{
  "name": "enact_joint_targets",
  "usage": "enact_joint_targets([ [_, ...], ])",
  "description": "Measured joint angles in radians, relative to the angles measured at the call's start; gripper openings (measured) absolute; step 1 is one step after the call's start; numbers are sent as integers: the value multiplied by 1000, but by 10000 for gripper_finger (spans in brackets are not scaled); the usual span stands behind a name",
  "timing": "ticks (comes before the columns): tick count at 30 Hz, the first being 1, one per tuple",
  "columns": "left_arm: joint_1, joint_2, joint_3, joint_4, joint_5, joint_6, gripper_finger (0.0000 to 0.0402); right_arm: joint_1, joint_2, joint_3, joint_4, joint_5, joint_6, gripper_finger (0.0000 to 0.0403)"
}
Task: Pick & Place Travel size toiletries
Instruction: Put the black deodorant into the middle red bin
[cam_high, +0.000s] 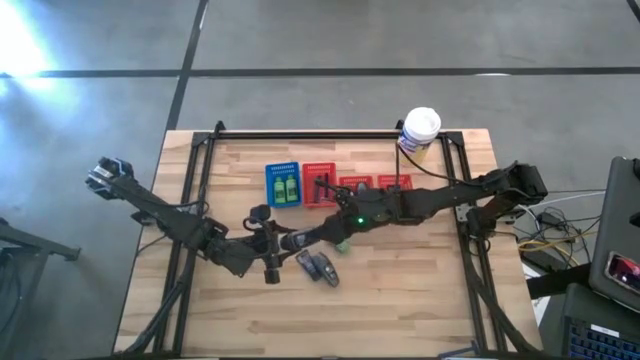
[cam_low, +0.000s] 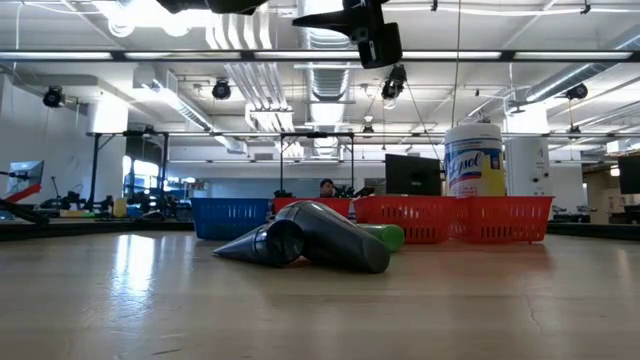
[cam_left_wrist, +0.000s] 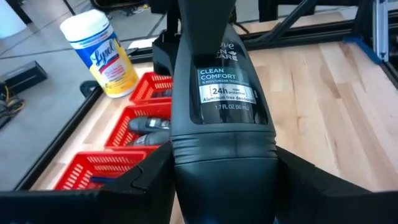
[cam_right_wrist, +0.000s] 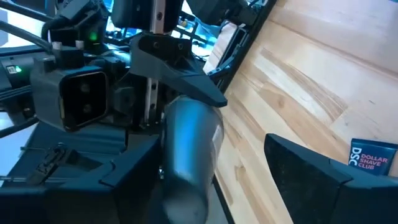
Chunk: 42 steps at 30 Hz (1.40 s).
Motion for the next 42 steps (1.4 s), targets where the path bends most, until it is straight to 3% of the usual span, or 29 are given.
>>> enact_joint_targets([
  [19,65,45,20,47,43,36,206,0,1,0,0,-30,-27,228],
  [28,65,45,15,45,64,36,207,-3,2,0,-7,-30,-49,157],
  [33,65,45,13,40,85,33,238,-2,2,0,-15,-30,-58,129],
  [38,62,45,13,-24,91,12,248,-2,-3,0,-39,-14,-77,130],
  [42,55,38,13,-151,91,-97,250,-2,-33,0,-154,70,-104,131],
])
